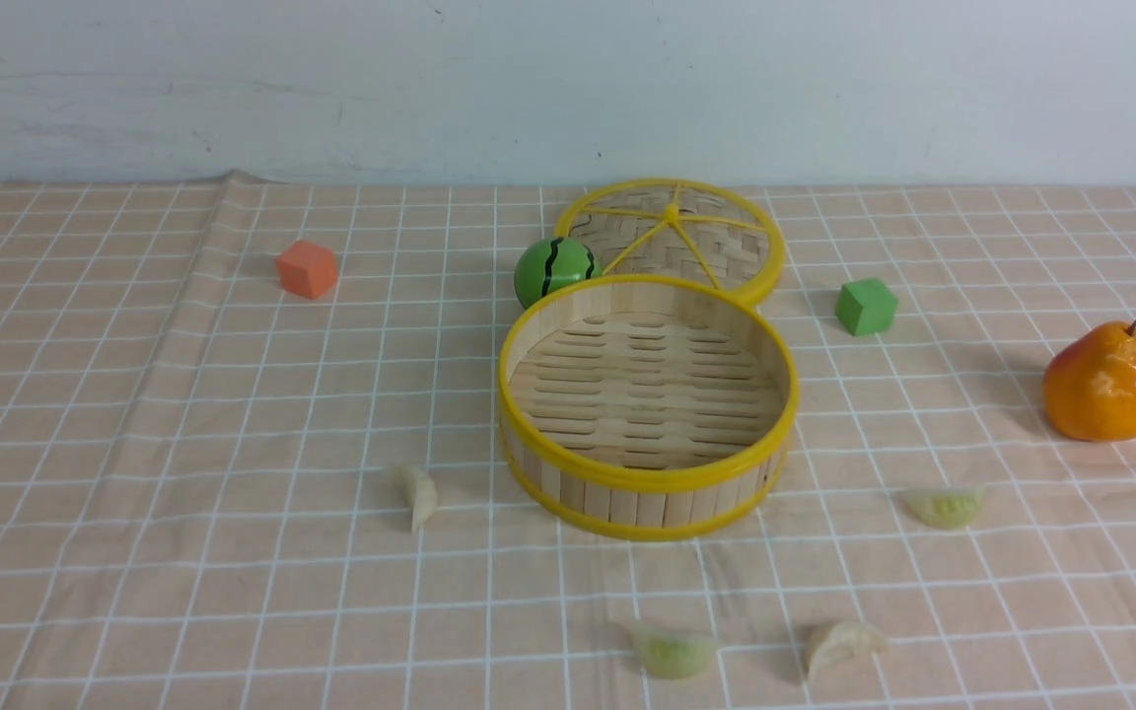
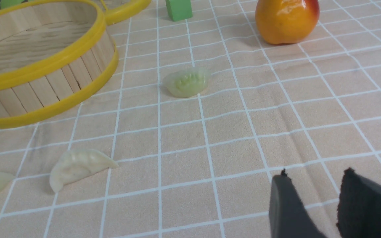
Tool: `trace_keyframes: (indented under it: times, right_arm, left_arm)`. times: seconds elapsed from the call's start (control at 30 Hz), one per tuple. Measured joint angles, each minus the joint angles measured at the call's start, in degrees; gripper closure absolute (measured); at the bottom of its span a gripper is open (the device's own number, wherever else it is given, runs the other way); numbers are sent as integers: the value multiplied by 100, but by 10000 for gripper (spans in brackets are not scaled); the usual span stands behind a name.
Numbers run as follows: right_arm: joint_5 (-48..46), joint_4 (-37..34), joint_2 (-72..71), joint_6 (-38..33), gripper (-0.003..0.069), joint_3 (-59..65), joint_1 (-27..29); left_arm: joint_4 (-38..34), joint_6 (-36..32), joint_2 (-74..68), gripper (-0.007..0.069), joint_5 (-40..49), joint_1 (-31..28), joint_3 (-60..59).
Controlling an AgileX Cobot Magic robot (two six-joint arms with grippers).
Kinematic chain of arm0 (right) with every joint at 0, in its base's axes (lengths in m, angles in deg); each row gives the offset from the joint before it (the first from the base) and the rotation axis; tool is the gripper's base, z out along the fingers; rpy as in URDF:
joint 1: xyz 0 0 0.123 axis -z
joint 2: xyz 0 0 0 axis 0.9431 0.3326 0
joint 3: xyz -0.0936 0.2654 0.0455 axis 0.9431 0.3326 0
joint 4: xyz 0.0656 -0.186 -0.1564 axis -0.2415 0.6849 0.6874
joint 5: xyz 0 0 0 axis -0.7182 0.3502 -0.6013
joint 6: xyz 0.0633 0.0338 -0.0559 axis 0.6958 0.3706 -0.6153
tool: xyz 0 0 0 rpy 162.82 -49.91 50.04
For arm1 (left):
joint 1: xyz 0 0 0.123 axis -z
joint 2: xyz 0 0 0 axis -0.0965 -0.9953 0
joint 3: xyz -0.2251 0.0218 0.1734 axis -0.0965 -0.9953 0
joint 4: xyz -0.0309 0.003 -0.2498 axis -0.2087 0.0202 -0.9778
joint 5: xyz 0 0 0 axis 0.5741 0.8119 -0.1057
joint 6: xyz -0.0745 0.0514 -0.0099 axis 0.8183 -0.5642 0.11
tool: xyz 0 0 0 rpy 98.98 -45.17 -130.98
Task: Put the dumplings into the steamer on the table with the brown tablecloth.
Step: 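Reach for and grasp a dumpling on the table with the left gripper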
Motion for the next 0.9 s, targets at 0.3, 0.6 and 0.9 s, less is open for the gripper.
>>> trace_keyframes:
  times: [0.3, 0.6, 0.9]
  right_arm:
    - [15, -501, 0, 0, 419, 0, 0]
    - [-353, -4152, 0, 22, 419, 38, 0]
    - [-160, -5934, 0, 22, 419, 62, 0]
  left_arm:
    - [-288, 125, 0, 386, -173, 0, 0]
    - [-4170, 2483, 0, 386, -1499, 0, 0]
    - [-5368, 2621, 0, 386, -1597, 0, 0]
